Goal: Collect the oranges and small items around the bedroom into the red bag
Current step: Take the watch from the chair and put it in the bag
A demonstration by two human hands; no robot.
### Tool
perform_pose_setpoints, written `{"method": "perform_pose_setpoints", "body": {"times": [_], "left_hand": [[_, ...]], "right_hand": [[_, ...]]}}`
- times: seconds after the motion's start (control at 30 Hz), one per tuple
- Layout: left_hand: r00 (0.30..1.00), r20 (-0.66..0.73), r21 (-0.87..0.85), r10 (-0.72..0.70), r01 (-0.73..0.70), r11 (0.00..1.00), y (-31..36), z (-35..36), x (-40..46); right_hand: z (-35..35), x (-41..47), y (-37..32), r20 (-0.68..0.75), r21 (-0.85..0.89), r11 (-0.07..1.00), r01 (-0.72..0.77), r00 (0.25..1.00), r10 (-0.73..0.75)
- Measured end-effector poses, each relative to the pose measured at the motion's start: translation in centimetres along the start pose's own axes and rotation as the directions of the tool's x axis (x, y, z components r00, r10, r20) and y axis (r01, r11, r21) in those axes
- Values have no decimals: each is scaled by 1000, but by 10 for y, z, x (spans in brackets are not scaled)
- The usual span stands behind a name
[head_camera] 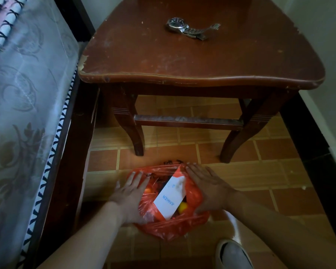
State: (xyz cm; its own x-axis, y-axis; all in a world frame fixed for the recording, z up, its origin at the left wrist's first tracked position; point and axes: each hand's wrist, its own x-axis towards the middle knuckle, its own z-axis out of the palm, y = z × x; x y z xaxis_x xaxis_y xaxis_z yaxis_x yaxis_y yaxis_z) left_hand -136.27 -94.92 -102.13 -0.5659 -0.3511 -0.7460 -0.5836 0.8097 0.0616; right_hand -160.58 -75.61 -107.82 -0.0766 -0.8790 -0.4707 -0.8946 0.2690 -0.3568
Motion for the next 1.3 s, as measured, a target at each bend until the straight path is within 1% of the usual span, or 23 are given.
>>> {"method": "perform_pose_setpoints", "body": {"times": [0.07, 0.17, 0.27, 0.33, 0.4, 0.43, 0.53, 0.6, 0.67, 0.7, 0.77, 0.83, 0.87, 0.9, 0.97, 1.03, 1.07, 1.1, 1.17, 1.23, 1.3], "left_hand": [[999, 20, 15, -27, 26, 1000, 0, -3, -1], [998, 14, 10, -58, 58, 998, 0, -10, -4], [998, -15, -88, -53, 52, 995, -1, -20, -8], [996, -90, -195, -12, -5, 981, -1, -34, -12], [972, -233, -290, 29, -97, 952, 3, -54, -20], [947, -319, -316, 41, -147, 937, 5, -65, -25], [841, -538, -317, 55, -263, 911, 13, -96, -42], [768, -637, -297, 64, -321, 900, 17, -113, -55], [687, -724, -268, 65, -367, 891, 21, -127, -66], [634, -771, -253, 63, -395, 883, 23, -133, -71], [483, -874, -196, 57, -458, 867, 28, -147, -80], [329, -943, -125, 51, -491, 862, 35, -162, -89], [274, -960, -96, 50, -493, 865, 38, -169, -92], [235, -971, -71, 52, -487, 871, 41, -177, -95], [193, -979, -40, 59, -473, 880, 46, -187, -98], [156, -985, -16, 67, -477, 879, 50, -195, -102], [136, -989, -13, 61, -484, 875, 52, -198, -104], [127, -991, -23, 46, -494, 869, 53, -201, -107], [140, -990, -66, 7, -503, 862, 55, -207, -112], [167, -985, -112, -33, -494, 862, 54, -209, -113], [197, -979, -140, -48, -483, 864, 53, -208, -113]], "right_hand": [[3, 0, 0, 14, 0, 1000, -13, 1000, 13], [1, -1, -7, 2, 29, 1000, -10, 1000, 10], [-14, -4, -17, -22, 97, 995, 7, 1000, -5], [-29, -7, -25, -72, 112, 993, 37, 997, -29], [-47, -10, -34, -123, 123, 990, 65, 991, -50], [-56, -11, -38, -146, 140, 987, 80, 987, -59], [-89, -17, -58, -224, 180, 973, 145, 969, -103], [-111, -24, -73, -285, 194, 964, 182, 951, -123], [-133, -33, -86, -388, 191, 955, 225, 912, -137], [-144, -38, -92, -457, 176, 952, 251, 877, -147], [-170, -50, -102, -596, 138, 937, 321, 782, -180], [-199, -60, -110, -698, 84, 920, 383, 681, -220], [-213, -63, -113, -734, 43, 917, 397, 635, -241], [-228, -64, -116, -761, -2, 917, 400, 594, -261], [-255, -63, -117, -793, -98, 918, 383, 527, -304], [-279, -61, -117, -813, -181, 926, 330, 479, -330], [-290, -60, -116, -822, -199, 937, 289, 472, -320], [-301, -58, -114, -826, -200, 952, 233, 482, -292], [-323, -52, -110, -818, -176, 980, 88, 541, -196], [-345, -42, -105, -778, -107, 994, -20, 624, -71], [-360, -32, -99, -702, -43, 993, -107, 711, 46]]}}
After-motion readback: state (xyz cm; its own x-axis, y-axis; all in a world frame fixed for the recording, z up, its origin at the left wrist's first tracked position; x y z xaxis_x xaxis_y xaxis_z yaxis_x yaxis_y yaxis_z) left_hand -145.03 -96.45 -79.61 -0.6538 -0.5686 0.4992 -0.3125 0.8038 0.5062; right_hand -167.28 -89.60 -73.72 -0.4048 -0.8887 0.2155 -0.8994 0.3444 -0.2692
